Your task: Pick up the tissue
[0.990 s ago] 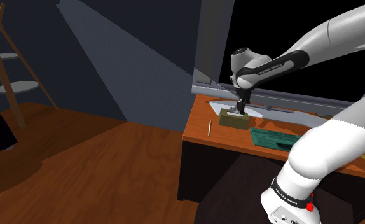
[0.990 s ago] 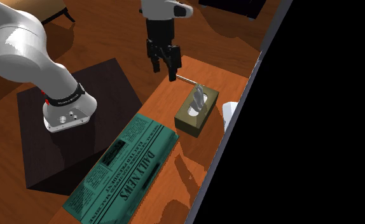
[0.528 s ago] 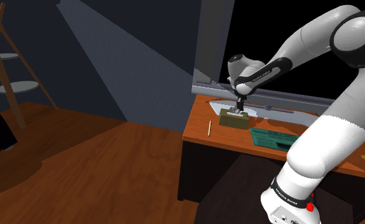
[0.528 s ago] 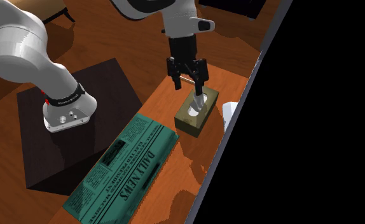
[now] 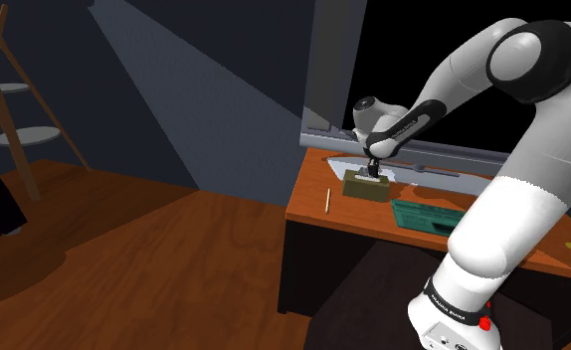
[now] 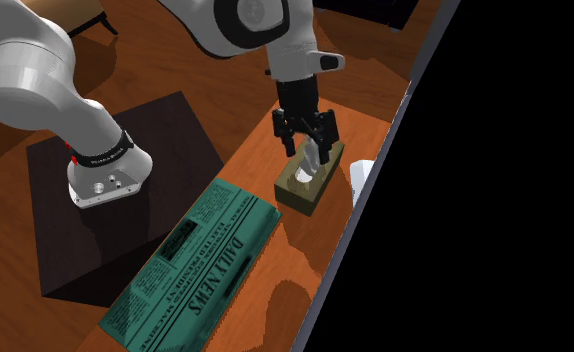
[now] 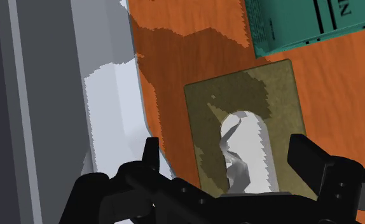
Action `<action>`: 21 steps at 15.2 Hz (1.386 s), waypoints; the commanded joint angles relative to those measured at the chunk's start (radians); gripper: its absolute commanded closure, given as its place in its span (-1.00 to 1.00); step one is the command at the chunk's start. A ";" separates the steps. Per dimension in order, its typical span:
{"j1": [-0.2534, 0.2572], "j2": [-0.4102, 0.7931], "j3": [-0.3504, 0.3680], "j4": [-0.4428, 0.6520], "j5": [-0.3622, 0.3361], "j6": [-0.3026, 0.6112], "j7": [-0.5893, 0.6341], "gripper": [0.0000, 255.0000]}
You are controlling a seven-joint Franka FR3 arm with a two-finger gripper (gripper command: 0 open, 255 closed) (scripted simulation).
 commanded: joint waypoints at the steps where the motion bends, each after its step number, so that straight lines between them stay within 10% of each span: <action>1: -0.005 0.029 -0.005 -0.006 -0.019 0.032 0.025 -1.00; 3: -0.005 0.029 -0.005 -0.006 -0.019 0.032 0.025 -1.00; 4: -0.005 0.028 -0.005 -0.006 -0.019 0.032 0.024 1.00; 21: 0.005 -0.055 0.004 0.017 0.032 -0.059 -0.053 1.00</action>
